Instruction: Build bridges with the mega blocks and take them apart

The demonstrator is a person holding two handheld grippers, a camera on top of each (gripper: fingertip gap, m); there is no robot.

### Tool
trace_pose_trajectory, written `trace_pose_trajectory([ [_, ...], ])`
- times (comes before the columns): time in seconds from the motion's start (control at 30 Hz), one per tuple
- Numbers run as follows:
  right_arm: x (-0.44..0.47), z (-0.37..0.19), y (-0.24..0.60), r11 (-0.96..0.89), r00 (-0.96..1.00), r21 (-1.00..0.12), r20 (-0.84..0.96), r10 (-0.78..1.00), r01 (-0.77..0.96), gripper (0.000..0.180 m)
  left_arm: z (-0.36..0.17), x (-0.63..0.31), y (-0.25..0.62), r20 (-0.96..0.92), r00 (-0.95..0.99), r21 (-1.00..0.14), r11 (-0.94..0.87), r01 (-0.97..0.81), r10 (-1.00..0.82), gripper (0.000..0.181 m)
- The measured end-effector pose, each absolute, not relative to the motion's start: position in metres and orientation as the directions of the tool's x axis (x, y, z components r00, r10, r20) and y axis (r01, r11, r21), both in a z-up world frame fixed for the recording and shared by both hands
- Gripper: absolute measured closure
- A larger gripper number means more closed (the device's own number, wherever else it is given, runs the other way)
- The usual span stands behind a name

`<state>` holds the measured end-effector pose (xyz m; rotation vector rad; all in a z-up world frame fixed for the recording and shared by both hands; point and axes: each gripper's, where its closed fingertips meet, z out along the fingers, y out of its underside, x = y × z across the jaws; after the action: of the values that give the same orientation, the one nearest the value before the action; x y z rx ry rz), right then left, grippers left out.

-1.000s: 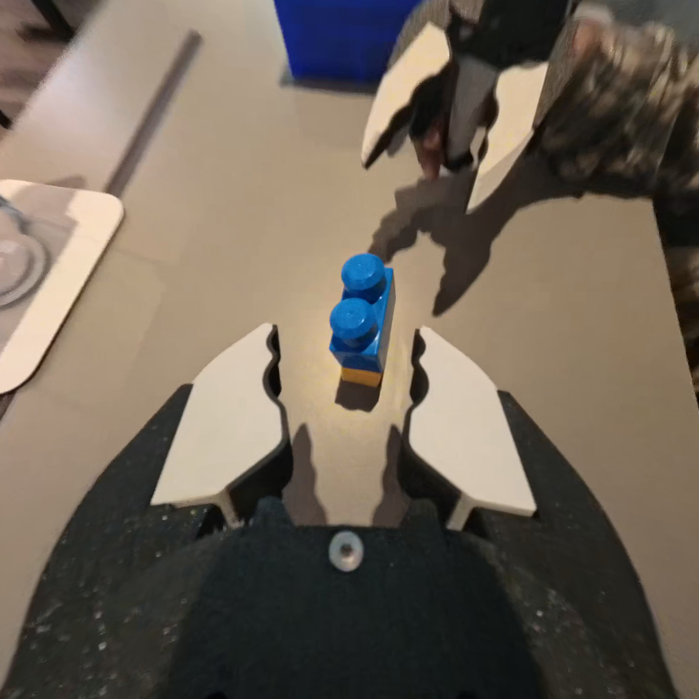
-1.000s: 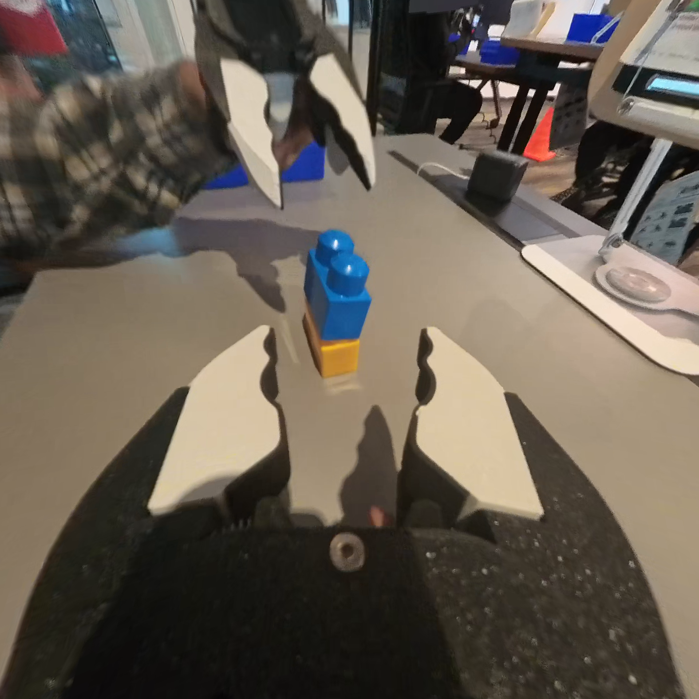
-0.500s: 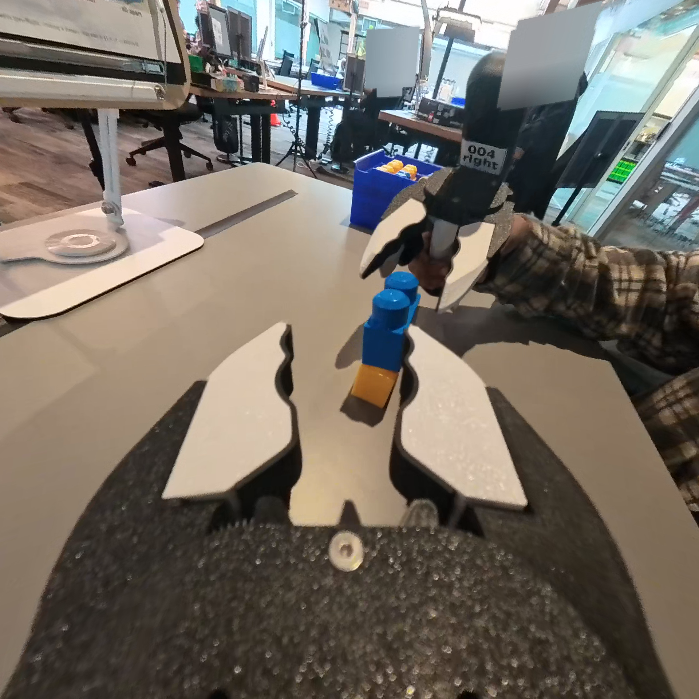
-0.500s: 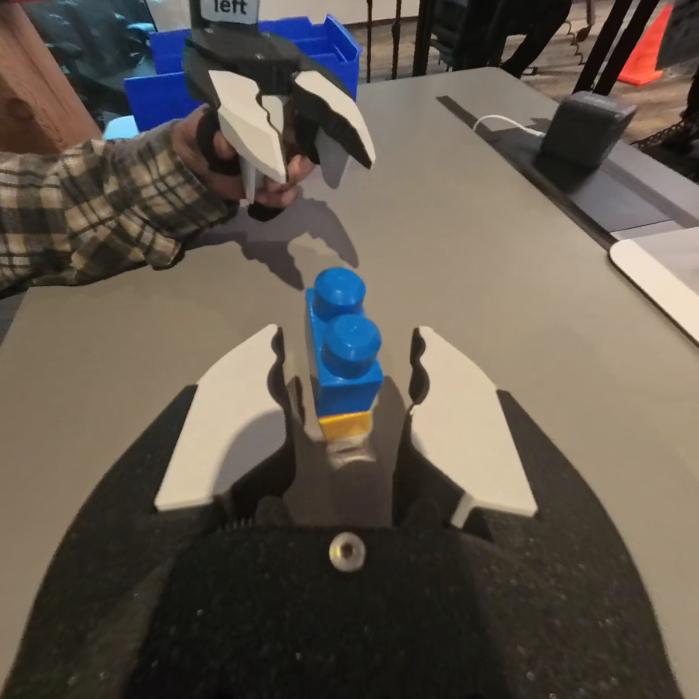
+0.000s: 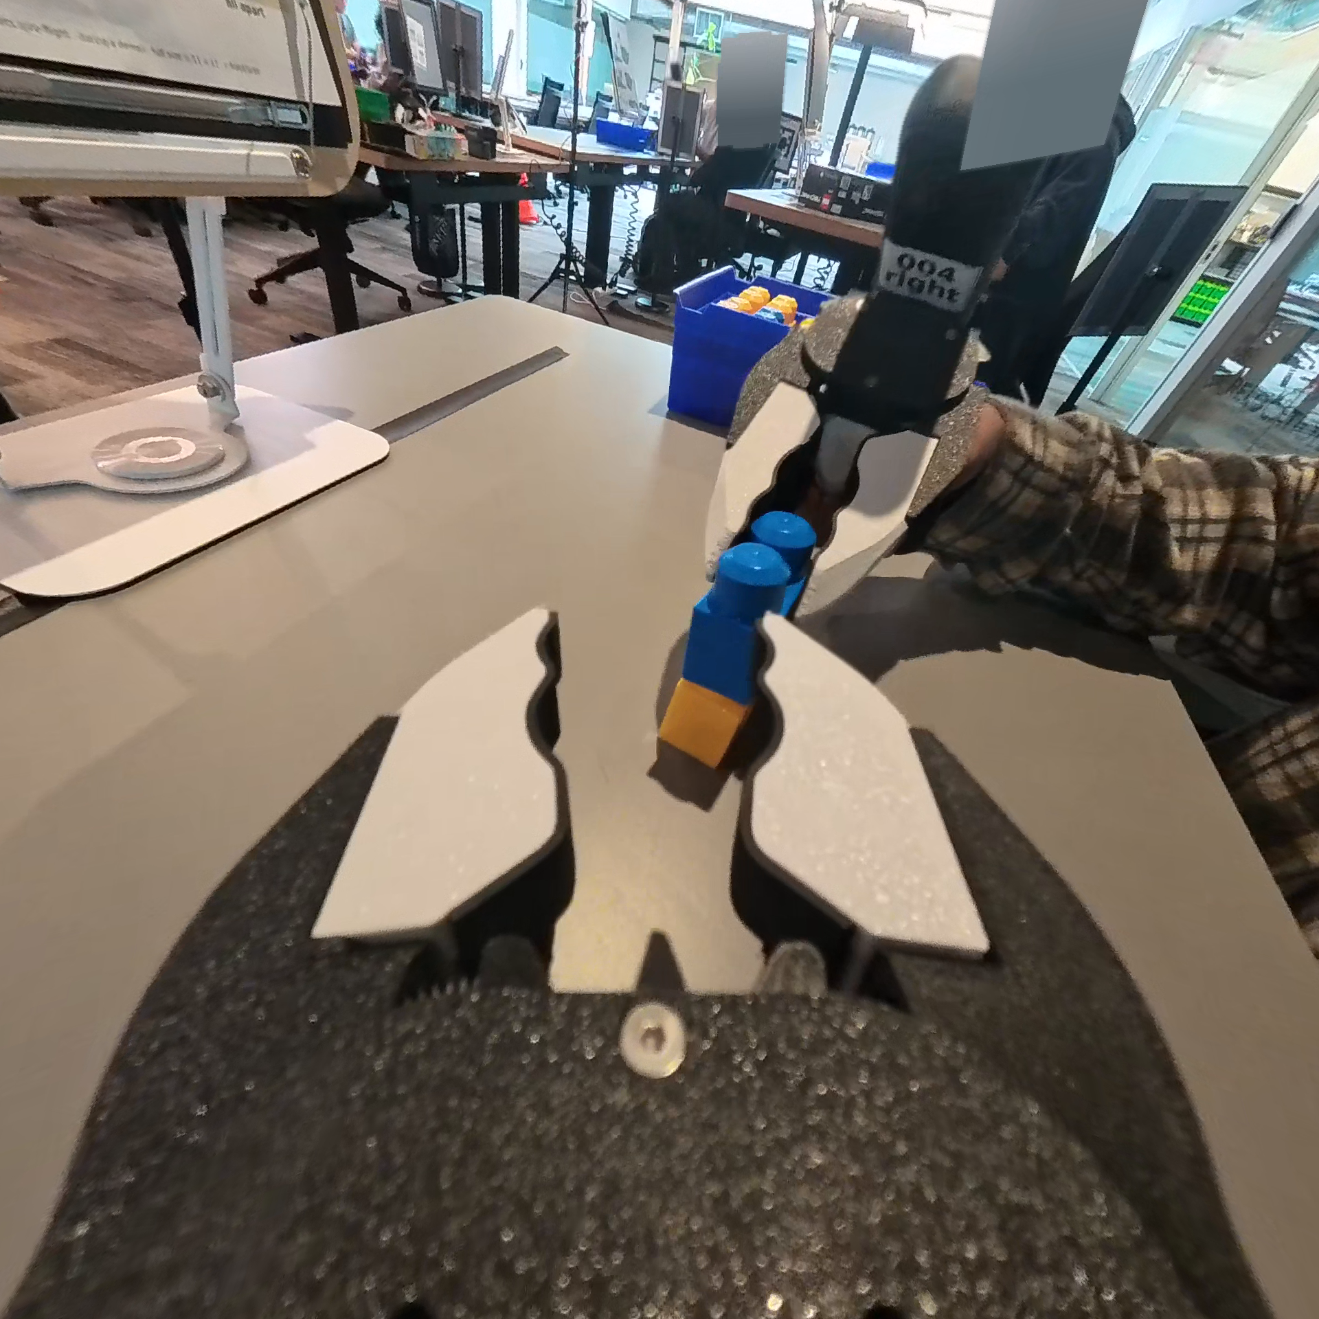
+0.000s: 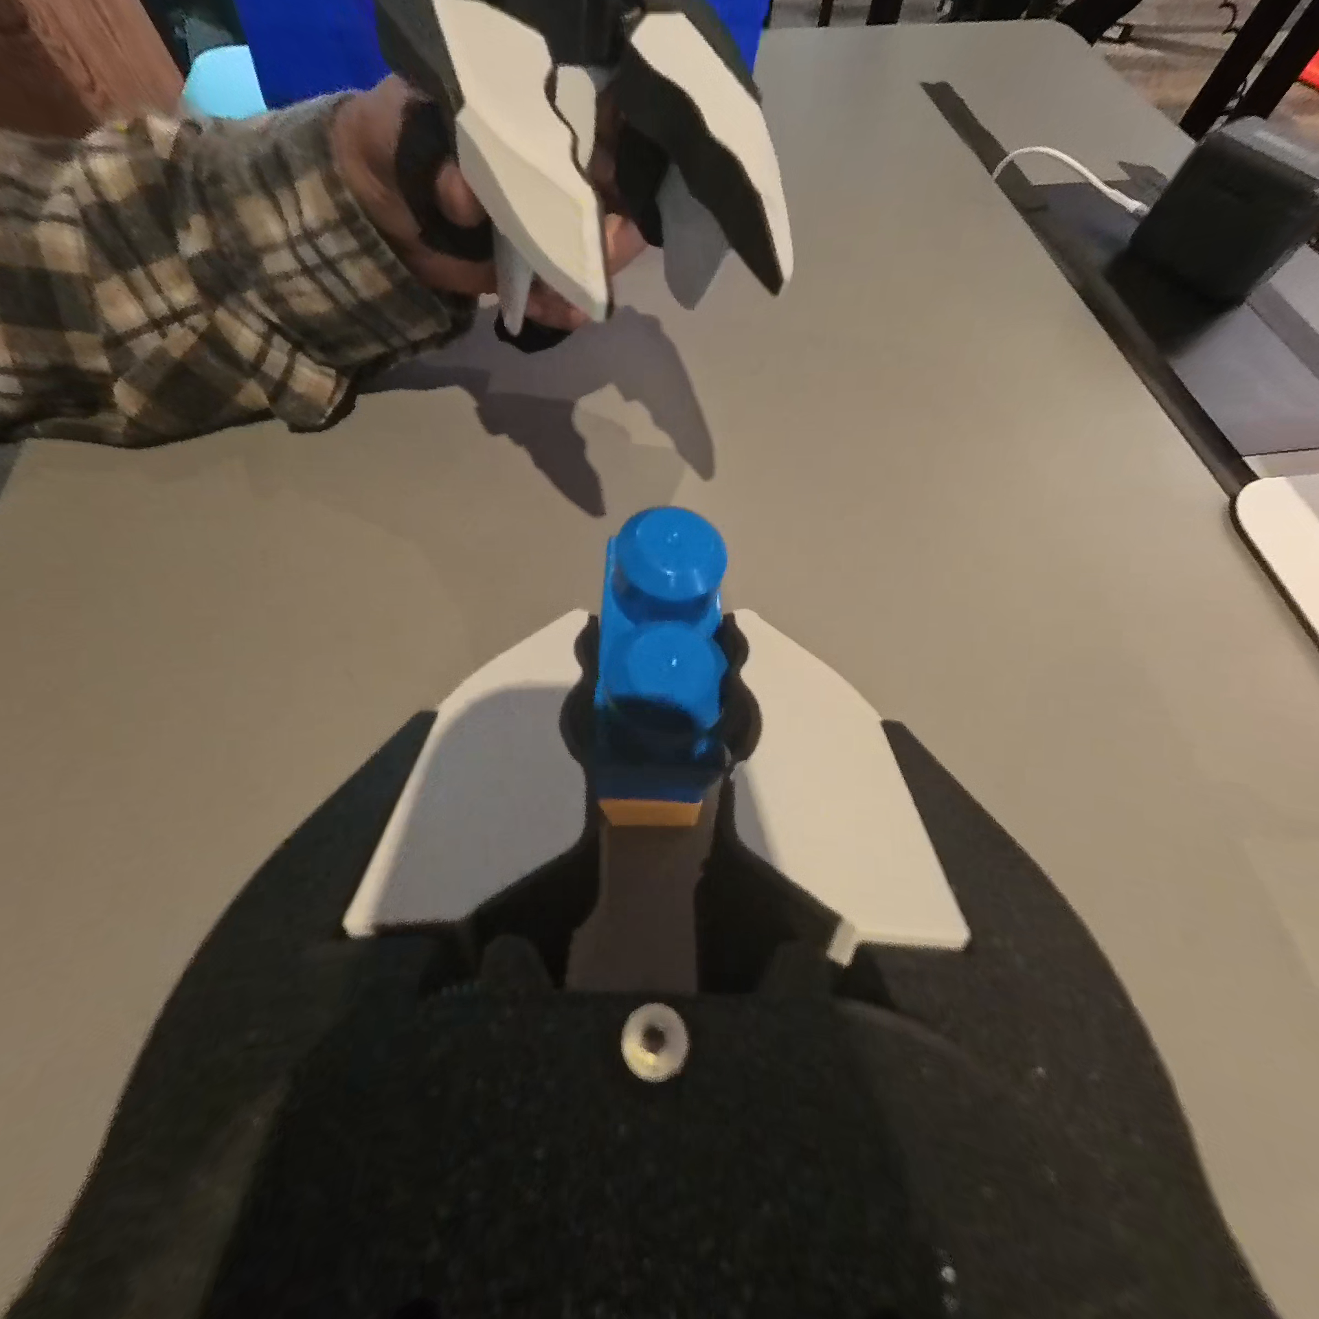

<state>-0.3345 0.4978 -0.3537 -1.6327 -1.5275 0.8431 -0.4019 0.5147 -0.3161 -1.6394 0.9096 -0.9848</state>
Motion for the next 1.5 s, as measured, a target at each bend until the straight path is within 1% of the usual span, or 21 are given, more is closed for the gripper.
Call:
trace_pose_trajectory([
  [0.17,-0.334,-0.356,0.500,-0.047,0.091,-0.839,0.003,0.996,0.542,0.147,-0.318,-0.399,0.514,0.178,0.388,-0.963,-0.242,-0.121,-0.904,0.134],
  [0.33,-0.335,-0.358,0.500,-0.019,0.070,-0.816,0.026,0.997,0.577,0.147,-0.322,-0.399,0.514,0.182,0.390,-0.959,-0.250,-0.132,-0.903,0.136],
  [0.63,-0.333,-0.362,0.498,0.005,0.087,-0.862,0.057,0.995,0.506,0.146,-0.329,-0.395,0.515,0.183,0.389,-0.951,-0.263,-0.162,-0.903,0.139],
  [0.93,-0.333,-0.363,0.498,0.005,0.100,-0.874,0.061,0.993,0.486,0.146,-0.331,-0.387,0.511,0.198,0.363,-0.947,-0.273,-0.168,-0.911,0.139],
  [1.07,-0.334,-0.362,0.498,0.012,0.093,-0.860,0.069,0.993,0.510,0.147,-0.342,-0.380,0.506,0.202,0.332,-0.931,-0.286,-0.226,-0.921,0.133],
  [1.2,-0.335,-0.361,0.497,0.081,0.046,-0.841,0.125,0.991,0.536,0.148,-0.355,-0.376,0.502,0.179,0.325,-0.909,-0.283,-0.307,-0.929,0.118],
  [1.23,-0.335,-0.362,0.497,0.116,0.026,-0.831,0.155,0.988,0.544,0.144,-0.355,-0.375,0.501,0.176,0.319,-0.908,-0.279,-0.312,-0.931,0.117],
  [1.3,-0.334,-0.360,0.499,0.169,0.032,-0.817,0.223,0.974,0.551,0.104,-0.354,-0.375,0.499,0.177,0.311,-0.910,-0.275,-0.309,-0.934,0.115],
  [1.33,-0.333,-0.356,0.502,0.168,0.066,-0.821,0.242,0.968,0.546,0.092,-0.353,-0.376,0.498,0.178,0.309,-0.912,-0.275,-0.305,-0.934,0.115],
  [1.37,-0.330,-0.350,0.503,0.151,0.101,-0.832,0.240,0.965,0.534,0.093,-0.353,-0.377,0.498,0.179,0.310,-0.913,-0.275,-0.302,-0.934,0.115],
  [1.43,-0.325,-0.340,0.502,0.080,0.173,-0.877,0.182,0.968,0.474,0.095,-0.353,-0.379,0.498,0.186,0.309,-0.912,-0.281,-0.298,-0.933,0.115],
  [1.5,-0.320,-0.344,0.499,0.027,0.201,-0.884,0.136,0.970,0.466,0.102,-0.354,-0.380,0.498,0.190,0.308,-0.910,-0.285,-0.302,-0.932,0.115],
])
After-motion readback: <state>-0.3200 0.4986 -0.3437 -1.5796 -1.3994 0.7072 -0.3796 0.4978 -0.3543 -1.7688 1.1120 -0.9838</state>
